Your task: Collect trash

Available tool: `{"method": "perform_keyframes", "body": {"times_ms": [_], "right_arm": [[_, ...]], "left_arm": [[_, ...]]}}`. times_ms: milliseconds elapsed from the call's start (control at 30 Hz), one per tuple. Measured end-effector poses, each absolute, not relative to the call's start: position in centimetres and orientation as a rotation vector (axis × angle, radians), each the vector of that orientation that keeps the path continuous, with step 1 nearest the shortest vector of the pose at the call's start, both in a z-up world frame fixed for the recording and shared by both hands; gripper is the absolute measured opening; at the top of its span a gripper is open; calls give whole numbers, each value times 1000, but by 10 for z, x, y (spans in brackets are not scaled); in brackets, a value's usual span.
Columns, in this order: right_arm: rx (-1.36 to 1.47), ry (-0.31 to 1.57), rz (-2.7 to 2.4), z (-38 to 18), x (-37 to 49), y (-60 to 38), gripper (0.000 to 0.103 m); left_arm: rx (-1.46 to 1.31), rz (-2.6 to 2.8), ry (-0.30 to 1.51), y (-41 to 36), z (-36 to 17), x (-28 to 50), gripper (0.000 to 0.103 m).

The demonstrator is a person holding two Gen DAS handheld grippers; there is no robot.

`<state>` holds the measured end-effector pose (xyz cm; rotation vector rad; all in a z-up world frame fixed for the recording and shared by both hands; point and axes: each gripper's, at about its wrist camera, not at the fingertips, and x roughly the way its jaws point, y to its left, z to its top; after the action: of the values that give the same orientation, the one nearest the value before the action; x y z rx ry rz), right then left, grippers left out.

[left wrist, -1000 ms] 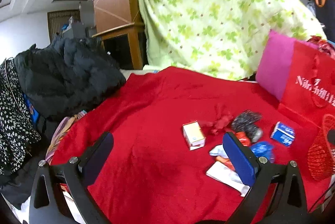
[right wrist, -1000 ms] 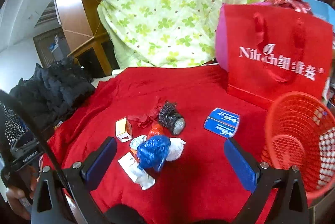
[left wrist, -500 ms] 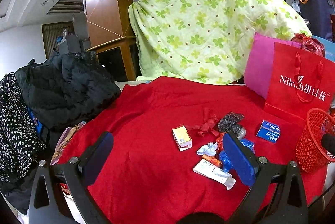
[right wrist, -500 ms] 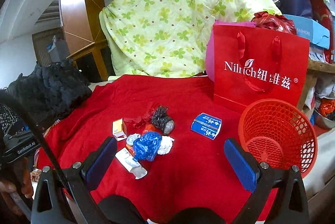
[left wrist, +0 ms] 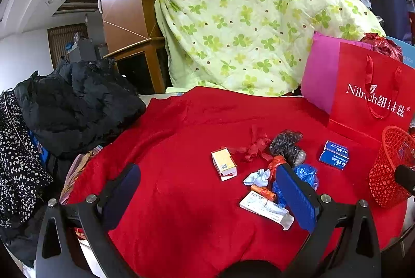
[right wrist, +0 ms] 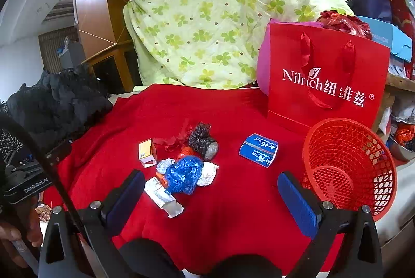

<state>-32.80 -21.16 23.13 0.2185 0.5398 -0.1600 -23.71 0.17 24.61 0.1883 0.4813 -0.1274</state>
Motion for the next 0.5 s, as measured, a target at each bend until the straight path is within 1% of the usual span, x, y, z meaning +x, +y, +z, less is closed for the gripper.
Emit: {"method": "perform_keyframes", "body": {"times_ms": [500], "right_arm": [[195,550,-157,231,-319,-198,103]], "left_arm": [[182,-143,512,3,237,-230,103]]}}
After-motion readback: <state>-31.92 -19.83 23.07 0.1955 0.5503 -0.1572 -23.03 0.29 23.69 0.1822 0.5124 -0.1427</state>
